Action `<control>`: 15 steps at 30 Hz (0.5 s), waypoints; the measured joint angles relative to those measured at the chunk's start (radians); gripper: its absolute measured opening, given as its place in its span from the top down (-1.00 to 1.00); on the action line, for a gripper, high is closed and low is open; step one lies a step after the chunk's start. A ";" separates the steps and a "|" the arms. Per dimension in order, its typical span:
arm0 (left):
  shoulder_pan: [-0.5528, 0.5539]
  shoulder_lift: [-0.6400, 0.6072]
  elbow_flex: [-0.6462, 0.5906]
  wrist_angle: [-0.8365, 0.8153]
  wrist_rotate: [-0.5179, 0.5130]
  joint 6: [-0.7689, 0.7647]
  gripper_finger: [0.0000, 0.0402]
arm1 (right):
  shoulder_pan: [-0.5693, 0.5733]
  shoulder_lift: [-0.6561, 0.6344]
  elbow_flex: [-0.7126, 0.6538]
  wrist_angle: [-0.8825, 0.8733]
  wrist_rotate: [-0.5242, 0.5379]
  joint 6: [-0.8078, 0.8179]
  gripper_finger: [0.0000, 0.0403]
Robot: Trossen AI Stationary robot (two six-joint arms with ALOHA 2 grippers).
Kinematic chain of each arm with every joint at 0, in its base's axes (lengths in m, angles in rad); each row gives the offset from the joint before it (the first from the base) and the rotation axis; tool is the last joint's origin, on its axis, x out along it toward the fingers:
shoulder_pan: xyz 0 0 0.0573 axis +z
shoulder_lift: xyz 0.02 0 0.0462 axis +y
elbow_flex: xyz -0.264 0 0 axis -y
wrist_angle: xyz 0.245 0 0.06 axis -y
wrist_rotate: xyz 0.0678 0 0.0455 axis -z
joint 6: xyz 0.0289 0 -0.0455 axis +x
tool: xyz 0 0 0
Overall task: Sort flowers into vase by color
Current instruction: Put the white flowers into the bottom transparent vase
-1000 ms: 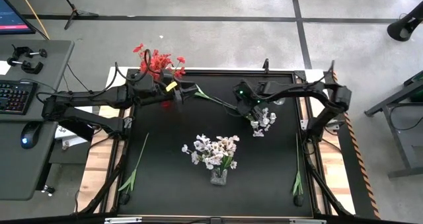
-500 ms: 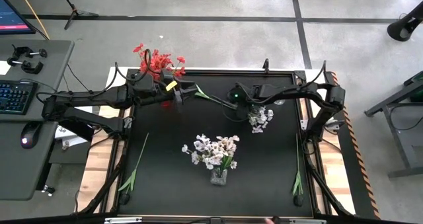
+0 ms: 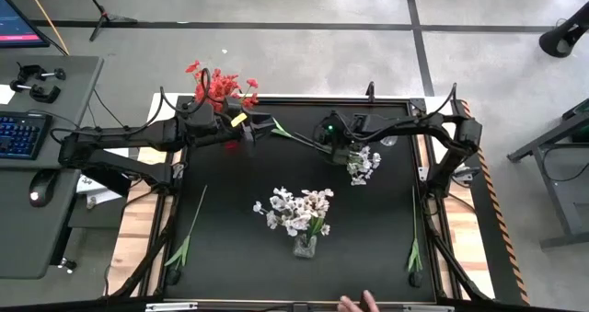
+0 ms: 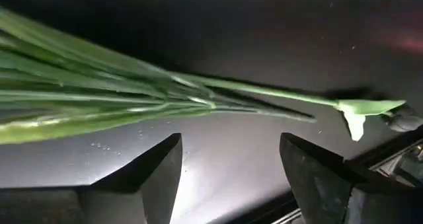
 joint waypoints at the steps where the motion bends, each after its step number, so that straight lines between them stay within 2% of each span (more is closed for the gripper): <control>1: 0.000 0.000 0.000 0.000 0.000 -0.005 0.06 | -0.003 0.000 0.000 -0.001 0.000 -0.006 -0.21; 11: 0.000 0.000 0.000 -0.002 0.003 -0.033 0.06 | -0.006 -0.001 0.000 0.038 0.034 -0.007 -0.21; 15: 0.000 0.000 0.000 -0.003 0.003 -0.033 0.06 | 0.001 -0.001 0.000 0.099 -0.049 -0.006 -0.21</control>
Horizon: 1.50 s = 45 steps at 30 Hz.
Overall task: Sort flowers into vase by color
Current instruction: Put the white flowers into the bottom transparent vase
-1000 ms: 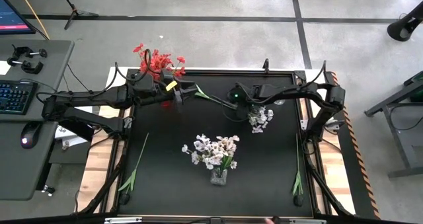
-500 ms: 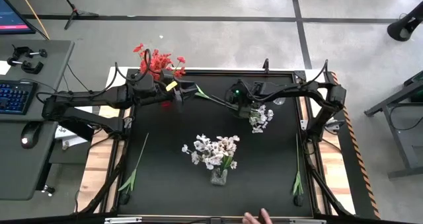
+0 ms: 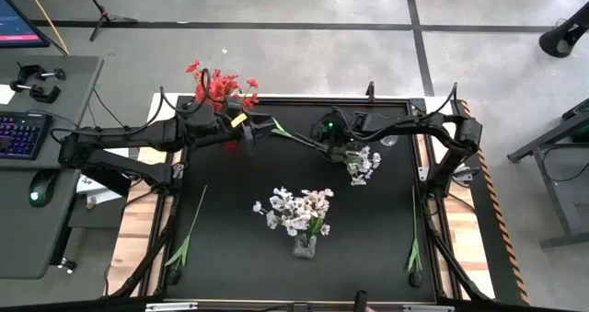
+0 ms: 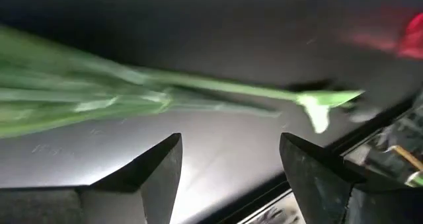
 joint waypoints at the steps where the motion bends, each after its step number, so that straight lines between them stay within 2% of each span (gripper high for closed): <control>1: 0.000 0.000 0.000 0.000 0.000 0.000 0.06 | 0.003 -0.001 0.000 0.011 -0.010 0.000 -0.21; 9: 0.000 0.000 0.000 0.000 -0.006 -0.001 0.06 | 0.021 -0.001 0.000 0.183 -0.009 -0.127 -0.21; 11: 0.000 0.000 0.000 0.000 -0.007 -0.016 0.06 | 0.020 -0.004 0.002 0.133 -0.035 -0.226 -0.21; 14: 0.000 0.000 0.000 -0.001 -0.007 -0.026 0.06 | 0.009 -0.001 -0.001 -0.046 -0.046 -0.453 -0.21; 19: 0.000 0.000 0.000 -0.001 -0.007 -0.026 0.06 | -0.011 0.001 -0.001 -0.229 -0.082 -0.521 -0.21; 24: 0.000 0.000 0.000 -0.001 -0.007 -0.026 0.06 | -0.022 0.001 -0.001 -0.204 -0.104 -0.637 -0.21; 29: 0.000 0.000 0.000 -0.001 -0.007 -0.027 0.06 | -0.022 0.008 0.000 -0.184 -0.149 -0.655 -0.21; 33: 0.000 0.000 0.000 -0.001 -0.007 -0.027 0.06 | -0.023 0.065 0.000 -0.113 -0.097 -0.684 -0.21; 38: 0.000 0.000 0.000 -0.001 0.000 -0.062 0.06 | -0.022 0.120 0.002 -0.045 0.069 -0.783 -0.21; 45: -0.001 0.000 0.000 -0.001 0.016 -0.077 0.06 | -0.031 0.091 0.029 -0.101 0.024 -0.820 -0.21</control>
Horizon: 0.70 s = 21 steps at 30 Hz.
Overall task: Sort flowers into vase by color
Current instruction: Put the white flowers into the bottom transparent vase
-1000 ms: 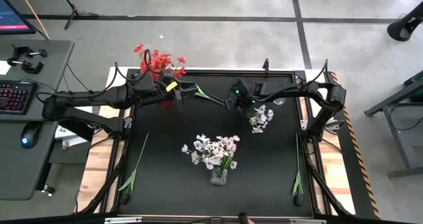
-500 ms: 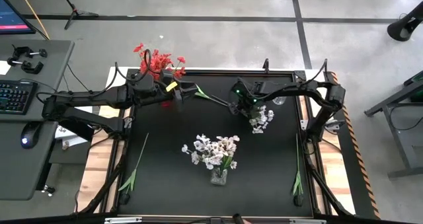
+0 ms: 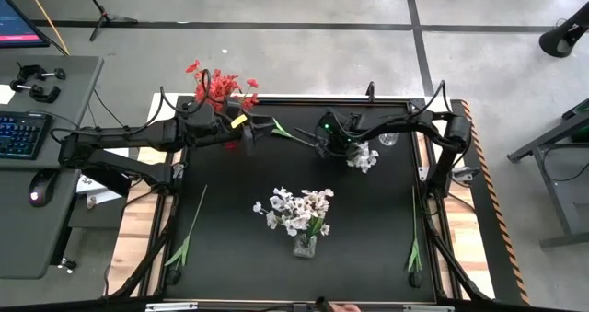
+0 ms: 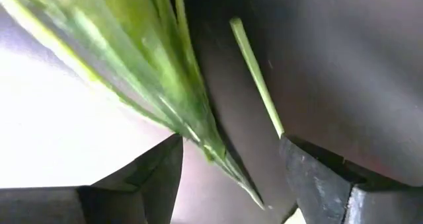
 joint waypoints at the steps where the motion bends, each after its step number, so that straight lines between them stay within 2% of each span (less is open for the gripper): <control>1: 0.000 0.000 0.000 0.000 0.000 0.000 0.06 | -0.005 0.000 0.012 -0.015 -0.001 0.000 -0.21; 11: -0.004 0.000 0.000 -0.003 0.006 -0.002 0.06 | -0.023 0.046 0.042 -0.158 -0.030 -0.112 -0.21; 21: -0.007 0.000 0.000 -0.023 0.011 -0.003 0.06 | -0.022 0.068 0.042 -0.115 -0.004 -0.036 -0.21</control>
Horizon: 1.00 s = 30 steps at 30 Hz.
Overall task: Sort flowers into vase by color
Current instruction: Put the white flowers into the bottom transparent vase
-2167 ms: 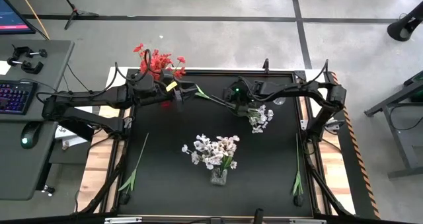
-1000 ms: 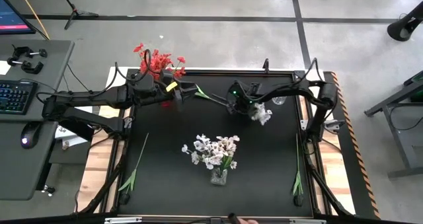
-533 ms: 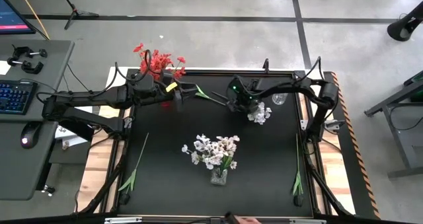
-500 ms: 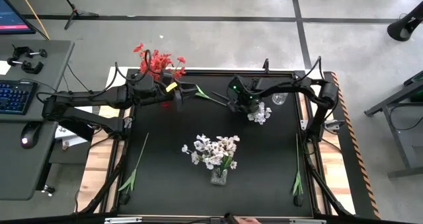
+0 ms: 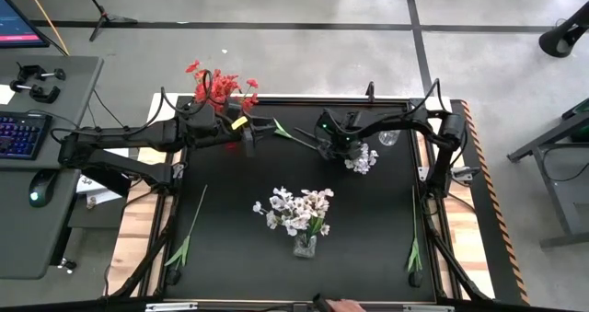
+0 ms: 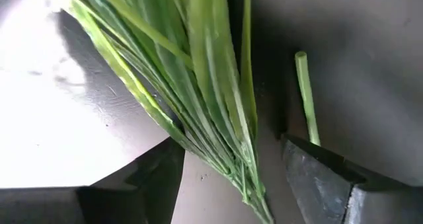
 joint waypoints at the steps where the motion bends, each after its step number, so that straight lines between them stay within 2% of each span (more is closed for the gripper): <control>1: 0.000 0.000 0.000 0.000 0.000 0.000 0.06 | 0.000 0.001 -0.001 0.006 0.001 0.008 -0.21; 14: -0.001 0.000 0.000 -0.001 0.000 0.001 0.06 | 0.001 0.003 -0.001 0.009 0.005 0.018 -0.21; 22: -0.001 0.000 0.000 -0.001 0.000 0.003 0.06 | 0.001 0.000 0.004 -0.137 0.026 0.289 -0.21; 24: -0.001 0.000 0.000 -0.001 0.000 0.003 0.06 | 0.007 -0.003 0.004 -0.204 0.050 0.271 -0.21; 27: -0.001 0.000 0.000 -0.001 0.000 0.003 0.06 | 0.010 -0.005 0.004 -0.288 0.087 0.157 -0.21; 30: -0.001 0.000 0.000 -0.005 0.000 0.010 0.06 | 0.016 -0.005 0.003 -0.313 0.117 0.094 -0.21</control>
